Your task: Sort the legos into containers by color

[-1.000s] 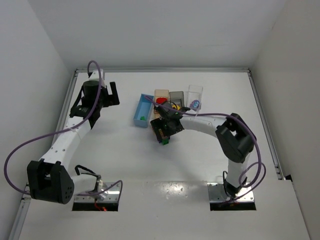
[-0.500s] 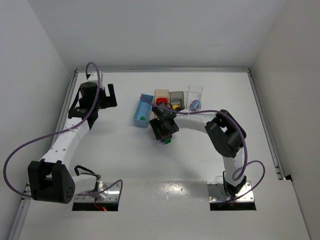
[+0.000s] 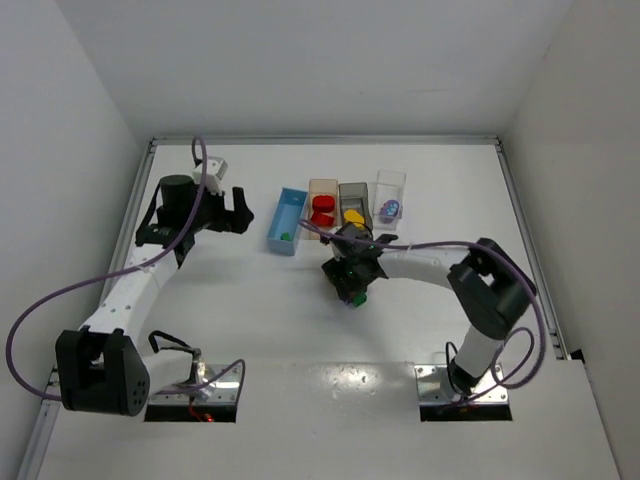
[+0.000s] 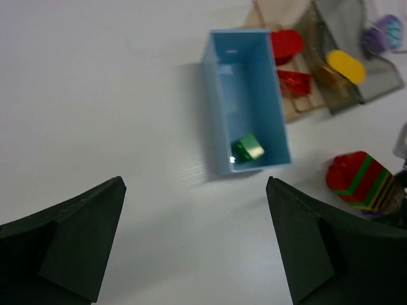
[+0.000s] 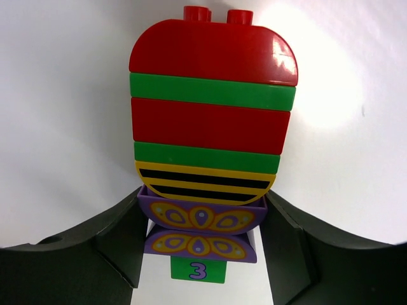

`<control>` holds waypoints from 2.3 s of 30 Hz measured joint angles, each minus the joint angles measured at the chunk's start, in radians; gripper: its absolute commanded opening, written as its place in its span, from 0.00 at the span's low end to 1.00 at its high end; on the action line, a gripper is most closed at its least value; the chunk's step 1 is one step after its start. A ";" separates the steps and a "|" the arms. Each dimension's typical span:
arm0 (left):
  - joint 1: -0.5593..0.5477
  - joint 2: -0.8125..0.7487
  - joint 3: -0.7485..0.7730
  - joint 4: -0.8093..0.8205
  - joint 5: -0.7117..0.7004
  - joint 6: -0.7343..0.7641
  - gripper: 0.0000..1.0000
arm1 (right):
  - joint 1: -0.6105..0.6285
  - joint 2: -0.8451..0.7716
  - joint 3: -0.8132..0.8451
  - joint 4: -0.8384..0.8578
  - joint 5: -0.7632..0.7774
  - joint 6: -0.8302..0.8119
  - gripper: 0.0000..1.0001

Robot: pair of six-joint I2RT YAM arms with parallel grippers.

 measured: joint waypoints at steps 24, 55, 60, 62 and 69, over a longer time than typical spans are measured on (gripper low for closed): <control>-0.281 0.320 0.135 -0.019 0.808 -0.105 0.93 | 0.049 -0.600 -0.328 0.215 -0.166 -0.514 0.00; -0.327 0.430 0.208 -0.087 0.901 -0.070 0.45 | 0.076 -0.640 -0.357 0.288 -0.089 -0.583 0.00; -0.238 0.462 0.277 -0.086 0.908 -0.057 0.44 | 0.077 -0.737 -0.441 0.241 -0.074 -0.587 0.00; -0.208 0.478 0.301 -0.082 0.907 -0.057 0.44 | 0.077 -0.762 -0.465 0.214 -0.066 -0.592 0.00; -0.208 0.484 0.320 -0.078 0.909 -0.057 0.44 | 0.071 -0.794 -0.489 0.151 -0.074 -0.594 0.00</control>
